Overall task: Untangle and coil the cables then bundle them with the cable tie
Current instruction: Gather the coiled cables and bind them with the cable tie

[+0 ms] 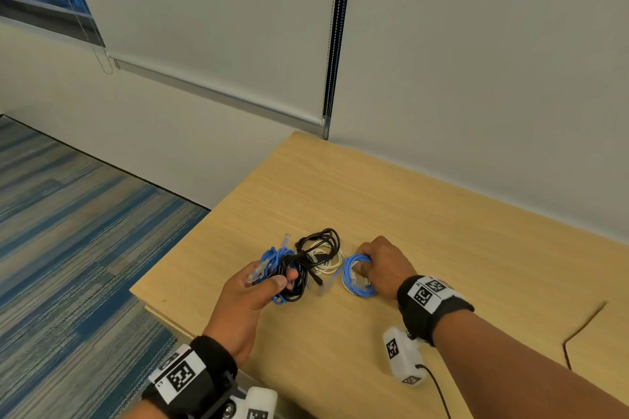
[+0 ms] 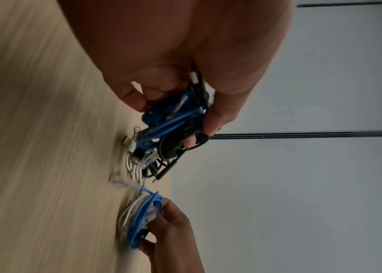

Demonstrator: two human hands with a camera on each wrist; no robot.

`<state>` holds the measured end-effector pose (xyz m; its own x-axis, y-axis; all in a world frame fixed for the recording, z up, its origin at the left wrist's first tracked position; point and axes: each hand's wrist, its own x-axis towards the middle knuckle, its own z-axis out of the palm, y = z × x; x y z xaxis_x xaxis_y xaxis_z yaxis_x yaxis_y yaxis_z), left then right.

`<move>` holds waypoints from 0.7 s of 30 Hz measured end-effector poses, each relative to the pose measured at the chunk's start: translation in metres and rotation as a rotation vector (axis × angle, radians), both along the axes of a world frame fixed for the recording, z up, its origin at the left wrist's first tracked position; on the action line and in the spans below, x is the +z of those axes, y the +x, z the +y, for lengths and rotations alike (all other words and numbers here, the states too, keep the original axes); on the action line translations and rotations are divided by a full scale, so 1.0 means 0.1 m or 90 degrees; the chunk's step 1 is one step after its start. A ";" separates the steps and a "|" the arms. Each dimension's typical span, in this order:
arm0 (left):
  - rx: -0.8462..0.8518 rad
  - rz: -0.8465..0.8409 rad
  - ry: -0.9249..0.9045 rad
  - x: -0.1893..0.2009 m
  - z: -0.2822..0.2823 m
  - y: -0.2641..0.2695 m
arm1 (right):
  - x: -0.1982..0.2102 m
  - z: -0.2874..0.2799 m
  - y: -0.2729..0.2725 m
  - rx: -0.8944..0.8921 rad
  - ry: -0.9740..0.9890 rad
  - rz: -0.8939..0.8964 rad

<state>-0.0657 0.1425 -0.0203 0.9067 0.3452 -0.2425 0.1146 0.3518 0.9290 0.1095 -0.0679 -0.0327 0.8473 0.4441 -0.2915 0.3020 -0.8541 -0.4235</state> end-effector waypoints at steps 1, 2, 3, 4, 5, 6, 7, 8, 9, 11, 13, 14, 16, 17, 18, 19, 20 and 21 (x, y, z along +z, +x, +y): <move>0.001 -0.002 0.014 0.01 -0.01 0.01 | 0.06 -0.07 -0.02 0.015 0.028 0.010; 0.001 -0.002 0.031 0.01 -0.03 0.03 | 0.14 -0.13 -0.04 0.032 0.058 0.018; -0.002 -0.003 0.049 0.01 -0.05 0.05 | 0.23 -0.17 -0.07 0.049 0.091 0.022; -0.009 -0.005 0.064 0.02 -0.08 0.07 | 0.34 -0.19 -0.10 0.067 0.123 0.022; -0.018 -0.006 0.074 0.02 -0.12 0.09 | 0.43 -0.19 -0.14 0.088 0.151 0.015; -0.030 -0.008 0.080 0.03 -0.18 0.11 | 0.53 -0.17 -0.19 0.113 0.173 -0.001; -0.043 -0.011 0.084 0.03 -0.24 0.12 | 0.60 -0.13 -0.24 0.137 0.191 -0.020; -0.055 -0.015 0.089 0.04 -0.30 0.14 | 0.66 -0.09 -0.28 0.153 0.205 -0.038; -0.066 -0.021 0.092 0.04 -0.35 0.15 | 0.71 -0.05 -0.33 0.159 0.214 -0.058; -0.088 -0.045 0.056 0.08 -0.43 0.16 | 0.78 0.02 -0.41 0.156 0.208 -0.108; -0.108 -0.061 0.005 0.11 -0.46 0.17 | 0.83 0.05 -0.46 0.150 0.175 -0.148; -0.113 -0.063 0.000 0.12 -0.47 0.18 | 0.83 0.07 -0.49 0.151 0.162 -0.163; -0.110 -0.068 0.013 0.15 -0.51 0.20 | 0.81 0.12 -0.56 0.144 0.153 -0.181; -0.104 -0.066 0.018 0.17 -0.53 0.21 | 0.79 0.15 -0.60 0.133 0.157 -0.186; -0.098 -0.062 0.021 0.17 -0.54 0.22 | 0.76 0.17 -0.63 0.123 0.162 -0.191; -0.096 -0.057 0.026 0.17 -0.54 0.22 | 0.73 0.19 -0.65 0.116 0.165 -0.193; -0.097 -0.049 0.035 0.16 -0.53 0.21 | 0.69 0.19 -0.67 0.115 0.170 -0.188; -0.098 -0.036 0.045 0.15 -0.49 0.20 | 0.66 0.20 -0.68 0.120 0.178 -0.172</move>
